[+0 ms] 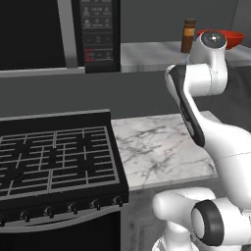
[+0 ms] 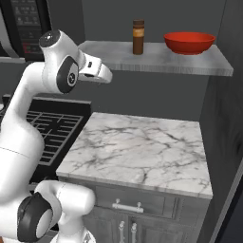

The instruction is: Take the cinnamon bottle from the cabinet and place it on the dining table, next to the plate with the cupcake. Then take the chocolate from the dining counter and place it on the cupcake plate.

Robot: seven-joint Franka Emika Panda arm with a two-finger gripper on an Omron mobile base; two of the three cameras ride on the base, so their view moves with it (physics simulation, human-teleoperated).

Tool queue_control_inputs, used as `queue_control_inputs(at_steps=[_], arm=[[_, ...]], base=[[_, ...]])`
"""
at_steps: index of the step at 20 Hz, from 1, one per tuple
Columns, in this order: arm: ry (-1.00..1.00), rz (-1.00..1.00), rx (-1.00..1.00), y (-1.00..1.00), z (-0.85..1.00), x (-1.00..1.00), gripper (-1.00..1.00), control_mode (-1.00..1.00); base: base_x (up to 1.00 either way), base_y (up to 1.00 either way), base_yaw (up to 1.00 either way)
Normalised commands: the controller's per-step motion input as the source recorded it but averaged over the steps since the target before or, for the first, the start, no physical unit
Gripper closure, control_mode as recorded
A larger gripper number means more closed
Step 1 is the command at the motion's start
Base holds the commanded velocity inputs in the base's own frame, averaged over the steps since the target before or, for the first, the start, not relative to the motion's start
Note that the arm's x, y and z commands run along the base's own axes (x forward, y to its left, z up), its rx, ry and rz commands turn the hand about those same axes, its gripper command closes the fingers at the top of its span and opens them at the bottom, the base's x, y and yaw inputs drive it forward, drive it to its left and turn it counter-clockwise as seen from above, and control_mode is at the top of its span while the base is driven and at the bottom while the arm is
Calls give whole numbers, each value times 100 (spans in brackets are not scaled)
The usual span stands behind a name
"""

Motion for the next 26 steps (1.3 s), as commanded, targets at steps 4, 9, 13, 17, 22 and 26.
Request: queue_control_inputs(at_steps=[4, 9, 13, 17, 22, 26], arm=[[-29, -20, 1, -59, 87, 0, -100, -100], [-23, -21, 0, -39, 91, 28, -100, -100], [-10, -9, 3, -17, 81, 63, -100, -100], [1, 3, 2, -3, 12, 59, -100, -100], [2, 4, 4, -32, 0, 14, -100, -100], [0, 2, 0, -41, 0, 75, -100, -100]], base=[[0, 0, 0], [0, 0, 0], [0, 0, 0], [0, 0, 0], [0, 0, 0], [0, 0, 0]])
